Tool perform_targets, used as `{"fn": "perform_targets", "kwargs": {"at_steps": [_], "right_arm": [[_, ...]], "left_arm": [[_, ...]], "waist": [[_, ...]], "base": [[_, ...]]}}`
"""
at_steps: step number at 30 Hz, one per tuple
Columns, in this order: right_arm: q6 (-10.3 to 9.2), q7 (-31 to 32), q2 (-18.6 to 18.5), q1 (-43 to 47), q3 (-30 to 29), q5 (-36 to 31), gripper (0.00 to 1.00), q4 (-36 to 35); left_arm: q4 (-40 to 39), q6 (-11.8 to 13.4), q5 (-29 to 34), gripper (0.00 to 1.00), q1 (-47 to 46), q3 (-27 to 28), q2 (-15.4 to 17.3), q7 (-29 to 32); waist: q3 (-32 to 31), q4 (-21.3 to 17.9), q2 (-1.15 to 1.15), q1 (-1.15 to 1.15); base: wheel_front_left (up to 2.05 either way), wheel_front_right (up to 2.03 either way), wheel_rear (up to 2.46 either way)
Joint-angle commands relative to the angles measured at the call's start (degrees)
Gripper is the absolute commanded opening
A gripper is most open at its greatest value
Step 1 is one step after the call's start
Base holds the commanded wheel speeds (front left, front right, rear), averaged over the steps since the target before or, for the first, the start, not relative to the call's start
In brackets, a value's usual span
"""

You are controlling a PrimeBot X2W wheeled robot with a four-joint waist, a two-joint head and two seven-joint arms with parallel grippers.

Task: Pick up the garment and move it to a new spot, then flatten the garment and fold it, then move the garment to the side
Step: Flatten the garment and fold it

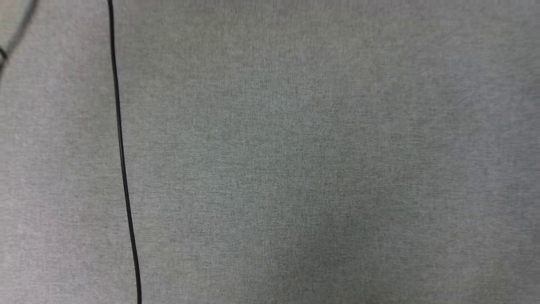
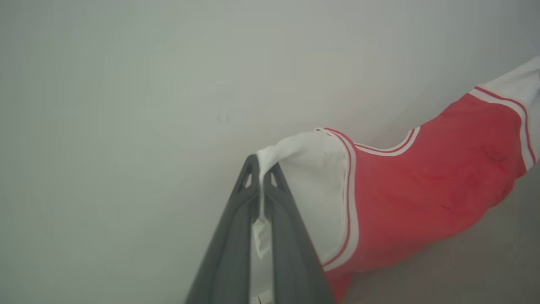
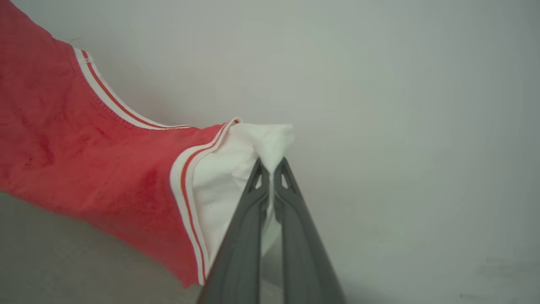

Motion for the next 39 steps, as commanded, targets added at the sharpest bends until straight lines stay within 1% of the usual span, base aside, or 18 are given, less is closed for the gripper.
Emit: {"fn": "perform_targets", "kwargs": {"at_steps": [1,4,9,14,16,19,24,28,31,34,39], "right_arm": [[-0.08,-0.92,-0.27,3.68,1.40,1.71,0.00,-0.72],[-0.08,-1.69,-0.74,8.20,3.13,3.71,0.00,-1.83],[-0.08,-2.73,-2.84,19.65,7.30,9.05,0.00,-6.35],[-0.08,-3.19,-5.72,31.25,10.04,14.25,0.00,-11.31],[-0.08,-3.34,-6.99,36.01,10.54,16.15,0.00,-13.12],[-0.08,-3.03,-8.94,42.34,11.10,18.05,0.00,-15.56],[-0.08,-2.55,-11.36,52.32,10.92,20.16,0.00,-18.79],[-0.07,-2.28,-12.88,59.99,9.69,21.15,0.00,-20.76],[-0.08,-2.35,-14.09,65.25,8.09,21.56,0.00,-22.11],[-0.08,-2.14,-15.34,70.27,6.32,20.38,0.00,-23.21],[-0.09,-0.10,-16.37,79.53,2.48,20.21,0.00,-26.37]], "left_arm": [[-0.76,-0.02,-0.67,0.00,3.89,-0.28,0.71,-1.33],[-1.50,0.16,-1.38,0.00,8.05,-0.66,1.24,-2.36],[-5.25,2.38,-3.68,0.00,20.04,-1.37,2.14,-4.19],[-11.75,6.44,-6.96,0.00,34.52,-1.19,4.44,-5.59],[-14.49,8.67,-7.84,0.00,40.08,-1.06,5.48,-5.96],[-18.60,11.21,-9.71,0.00,48.32,-1.42,6.80,-6.18],[-24.00,14.75,-12.54,0.00,60.08,-2.01,8.62,-6.57],[-26.38,17.26,-14.25,0.00,66.89,-2.19,9.88,-6.66],[-27.42,18.49,-15.44,0.00,71.47,-1.83,11.01,-6.71],[-28.60,19.23,-16.26,0.00,75.56,-2.04,11.96,-6.79],[-30.31,20.74,-17.57,0.00,81.71,-1.96,13.22,-6.88]], "waist": [[-2.51,-0.21,0.00,-0.01],[-4.51,-0.25,0.00,-0.01],[-9.63,-0.20,0.00,-0.01],[-14.83,-0.20,0.00,-0.01],[-16.85,-0.10,0.00,-0.01],[-19.47,-0.06,0.00,-0.01],[-23.63,-0.07,0.00,-0.01],[-26.33,0.11,0.00,-0.01],[-27.80,0.00,0.00,-0.01],[-29.09,-0.12,0.00,-0.01],[-31.13,-0.32,0.00,-0.01]], "base": [[0.00,0.00,0.00],[0.00,0.00,0.00],[0.00,0.00,0.00],[0.00,0.00,0.00],[0.00,0.00,0.00],[0.00,0.00,0.00],[0.00,0.00,0.00],[0.00,0.00,0.00],[0.00,0.00,0.00],[0.00,0.00,0.00],[0.00,0.00,0.00]]}}
